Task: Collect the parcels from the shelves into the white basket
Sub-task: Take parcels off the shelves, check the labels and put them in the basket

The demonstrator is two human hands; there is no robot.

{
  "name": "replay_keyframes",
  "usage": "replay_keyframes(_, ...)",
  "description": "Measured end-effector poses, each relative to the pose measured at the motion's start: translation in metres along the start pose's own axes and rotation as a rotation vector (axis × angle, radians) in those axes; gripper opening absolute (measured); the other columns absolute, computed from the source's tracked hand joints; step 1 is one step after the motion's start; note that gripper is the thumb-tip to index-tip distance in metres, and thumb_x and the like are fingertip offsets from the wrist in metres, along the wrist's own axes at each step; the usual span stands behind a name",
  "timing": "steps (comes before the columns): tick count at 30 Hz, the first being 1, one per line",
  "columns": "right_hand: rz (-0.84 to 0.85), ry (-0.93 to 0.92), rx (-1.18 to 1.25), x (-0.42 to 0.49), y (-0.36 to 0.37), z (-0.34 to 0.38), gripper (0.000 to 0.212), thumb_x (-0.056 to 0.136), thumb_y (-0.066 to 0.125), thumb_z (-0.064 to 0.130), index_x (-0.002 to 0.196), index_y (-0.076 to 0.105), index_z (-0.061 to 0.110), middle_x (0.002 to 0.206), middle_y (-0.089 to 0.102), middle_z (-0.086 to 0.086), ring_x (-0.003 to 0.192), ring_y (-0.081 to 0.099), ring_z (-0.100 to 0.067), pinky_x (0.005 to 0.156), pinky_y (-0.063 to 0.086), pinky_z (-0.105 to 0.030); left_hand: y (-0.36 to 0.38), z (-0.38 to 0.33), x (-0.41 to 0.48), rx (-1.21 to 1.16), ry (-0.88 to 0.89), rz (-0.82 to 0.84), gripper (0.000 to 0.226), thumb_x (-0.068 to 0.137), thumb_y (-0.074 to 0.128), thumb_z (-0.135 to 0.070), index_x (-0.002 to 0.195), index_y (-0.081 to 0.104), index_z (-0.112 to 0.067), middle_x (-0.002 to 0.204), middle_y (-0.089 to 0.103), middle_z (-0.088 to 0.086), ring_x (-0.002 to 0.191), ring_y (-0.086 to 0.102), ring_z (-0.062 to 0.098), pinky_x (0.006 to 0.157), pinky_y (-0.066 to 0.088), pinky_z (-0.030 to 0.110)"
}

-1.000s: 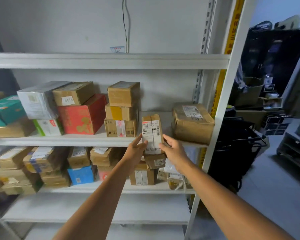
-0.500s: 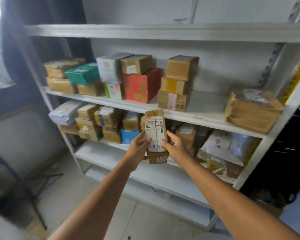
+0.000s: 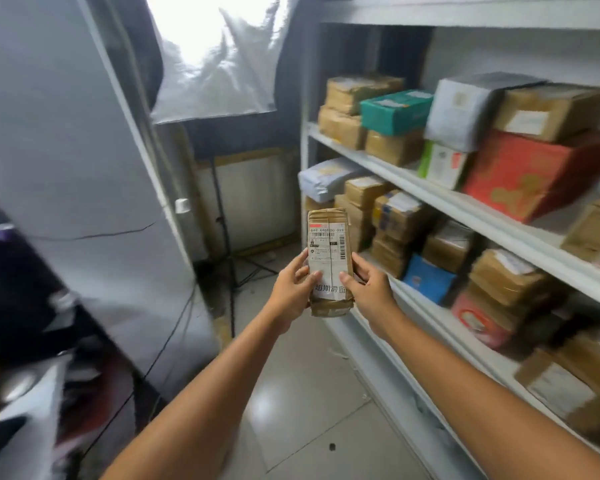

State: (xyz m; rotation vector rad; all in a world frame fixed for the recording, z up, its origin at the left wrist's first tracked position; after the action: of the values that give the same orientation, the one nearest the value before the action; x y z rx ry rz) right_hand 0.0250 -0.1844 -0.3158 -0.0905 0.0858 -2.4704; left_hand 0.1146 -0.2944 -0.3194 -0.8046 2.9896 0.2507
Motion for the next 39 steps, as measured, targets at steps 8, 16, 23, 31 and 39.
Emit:
replay_keyframes(8,0.502,0.027,0.123,0.015,0.098,-0.026,0.054,0.093,0.056,-0.003,0.143,0.043,0.013,0.122,0.064,0.003,0.102,0.067,-0.007,0.087,0.055,-0.029,-0.079,0.02,-0.063,0.054,-0.024,-0.541,0.06,0.094,0.057,-0.006,0.147,0.033,-0.019,0.134,0.056,0.011,0.117,0.059,0.026,0.094,0.051,0.049)
replay_keyframes(16,1.012,0.062,0.162,-0.088,0.175,-0.035,0.052,0.092,0.054,-0.007,0.128,0.055,0.031,0.103,0.072,0.018,0.097,0.07,-0.008,0.073,0.057,-0.023,-0.088,0.051,-0.217,-0.008,-0.032,-1.084,0.052,0.095,0.054,-0.004,0.143,0.04,-0.019,0.122,0.064,0.002,0.107,0.064,0.016,0.092,0.053,0.043)
replay_keyframes(23,1.326,0.099,0.089,-0.224,0.242,-0.067,0.052,0.093,0.056,-0.002,0.127,0.057,0.038,0.109,0.07,0.019,0.103,0.066,-0.004,0.078,0.057,-0.024,-0.089,0.093,-0.367,-0.052,-0.061,-1.386,0.041,0.096,0.051,-0.002,0.13,0.051,-0.025,0.127,0.062,0.006,0.11,0.062,0.018,0.088,0.055,0.032)
replay_keyframes(31,1.632,0.035,-0.019,-0.382,0.335,-0.088,0.049,0.092,0.057,-0.002,0.131,0.052,0.027,0.106,0.067,0.027,0.104,0.063,0.004,0.081,0.052,-0.013,-0.121,0.15,-0.53,-0.237,-0.094,-1.635,0.053,0.096,0.052,-0.005,0.141,0.042,-0.031,0.117,0.066,-0.004,0.102,0.066,0.011,0.073,0.055,0.023)
replay_keyframes(39,1.827,0.03,-0.112,-0.507,0.466,-0.123,0.049,0.092,0.059,0.006,0.133,0.054,0.032,0.116,0.067,0.022,0.111,0.061,0.0,0.089,0.052,-0.02,-0.213,0.207,-0.663,-0.356,-0.08,-1.819,0.062,0.095,0.054,-0.003,0.145,0.034,-0.033,0.104,0.065,-0.016,0.082,0.068,-0.004,0.06,0.051,0.011)
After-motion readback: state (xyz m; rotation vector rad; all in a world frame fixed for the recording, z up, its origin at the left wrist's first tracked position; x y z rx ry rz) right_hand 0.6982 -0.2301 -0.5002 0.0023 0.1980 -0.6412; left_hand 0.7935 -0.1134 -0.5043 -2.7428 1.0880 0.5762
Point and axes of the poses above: each hand's wrist, its own x-axis towards the middle knuckle, its own y-axis out of the palm, z = x × y, the point moved 8 cm from there along x, towards the middle knuckle
